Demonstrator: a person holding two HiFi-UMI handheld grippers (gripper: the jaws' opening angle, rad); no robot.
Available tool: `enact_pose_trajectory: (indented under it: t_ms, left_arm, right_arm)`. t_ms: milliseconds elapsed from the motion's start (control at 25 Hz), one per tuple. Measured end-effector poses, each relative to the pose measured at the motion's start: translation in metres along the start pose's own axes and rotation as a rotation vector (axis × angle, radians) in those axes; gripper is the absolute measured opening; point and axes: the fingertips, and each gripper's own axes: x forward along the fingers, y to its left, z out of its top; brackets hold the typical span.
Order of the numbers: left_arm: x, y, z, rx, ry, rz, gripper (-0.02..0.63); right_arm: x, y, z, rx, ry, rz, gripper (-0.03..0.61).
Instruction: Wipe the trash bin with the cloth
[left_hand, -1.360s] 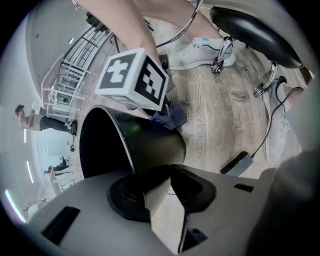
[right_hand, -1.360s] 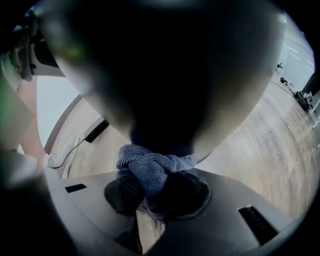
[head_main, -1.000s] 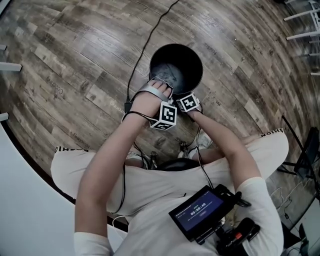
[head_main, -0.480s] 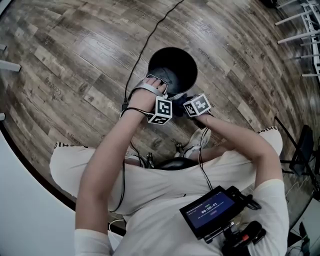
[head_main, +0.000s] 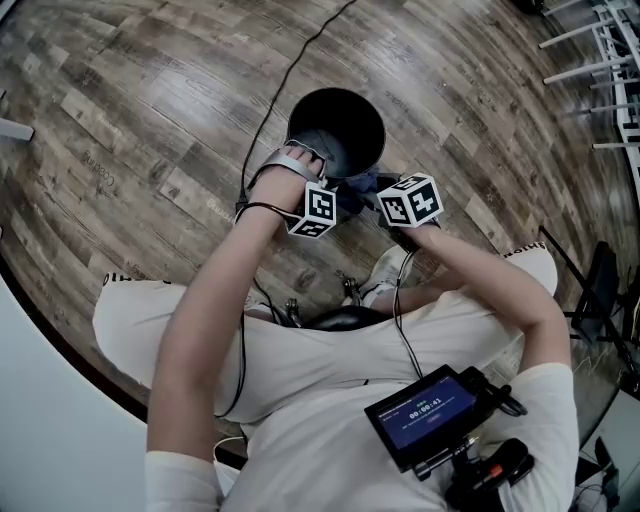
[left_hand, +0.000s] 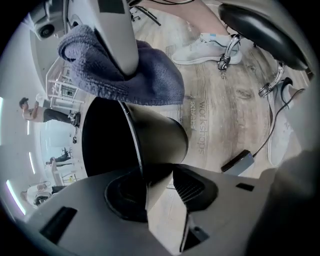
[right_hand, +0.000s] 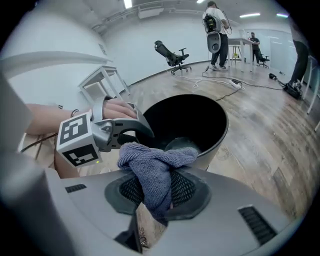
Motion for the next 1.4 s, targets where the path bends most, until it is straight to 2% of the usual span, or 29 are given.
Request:
enact_pose_trajectory:
  t_ms: [160,400,680,960,1080,1240,1400]
  left_arm:
    - [-0.005,-0.002,0.008,0.01,-0.011,-0.003,0.153]
    - [-0.008,-0.004,0.016,0.023,-0.027,-0.003,0.137]
    - [-0.007,0.0,0.024,-0.025,-0.038,-0.02,0.132]
    - [-0.007,0.0,0.028,-0.028,-0.055,-0.024,0.132]
    - [-0.007,0.0,0.029,-0.027,-0.059,-0.025,0.132]
    - [-0.007,0.0,0.029,-0.034,-0.061,-0.03,0.132]
    - [-0.005,0.0,0.03,-0.035,-0.044,-0.032,0.133]
  right_arm:
    - [0.01,-0.006,-0.008,0.015,0.024,-0.006,0.097]
    - [0.045,-0.025,-0.032,-0.044,0.087,-0.043,0.097]
    - [0.108,-0.059,-0.068,-0.093,0.143,-0.086,0.097]
    - [0.163,-0.087,-0.103,-0.161,0.209,-0.103,0.097]
    - [0.184,-0.1,-0.117,-0.169,0.204,-0.12,0.097]
    - [0.191,-0.103,-0.122,-0.117,0.147,-0.123,0.098]
    - [0.169,-0.095,-0.114,-0.149,0.192,-0.109,0.098]
